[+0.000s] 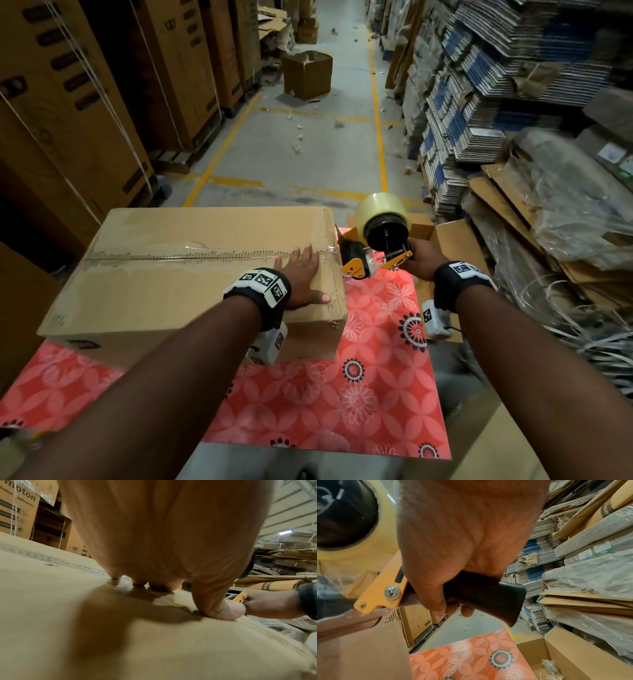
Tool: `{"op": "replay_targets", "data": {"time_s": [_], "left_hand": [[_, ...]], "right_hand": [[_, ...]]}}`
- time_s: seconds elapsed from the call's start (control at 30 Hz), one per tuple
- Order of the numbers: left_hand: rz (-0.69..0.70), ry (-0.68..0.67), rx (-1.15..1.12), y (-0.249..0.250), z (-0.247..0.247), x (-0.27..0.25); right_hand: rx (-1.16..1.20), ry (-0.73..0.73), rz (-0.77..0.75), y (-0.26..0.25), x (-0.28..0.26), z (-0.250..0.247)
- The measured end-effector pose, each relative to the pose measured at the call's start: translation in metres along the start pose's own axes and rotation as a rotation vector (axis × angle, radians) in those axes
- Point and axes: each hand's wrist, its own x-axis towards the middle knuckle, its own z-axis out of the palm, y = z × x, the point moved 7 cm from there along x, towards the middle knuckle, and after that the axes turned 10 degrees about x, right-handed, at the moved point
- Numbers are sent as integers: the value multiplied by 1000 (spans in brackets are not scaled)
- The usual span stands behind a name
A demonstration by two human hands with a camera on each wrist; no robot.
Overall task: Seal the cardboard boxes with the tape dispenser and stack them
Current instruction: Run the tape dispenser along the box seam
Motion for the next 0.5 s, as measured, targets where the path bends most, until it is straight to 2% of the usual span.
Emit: {"op": "replay_targets", "data": {"time_s": [0.37,0.5], "left_hand": [[7,-12,-1,-1,1,1],[9,-16,2,-1,1,1]], "right_hand": [[8,-4,78,17,9,13],[30,16,68,22,5,2]]}}
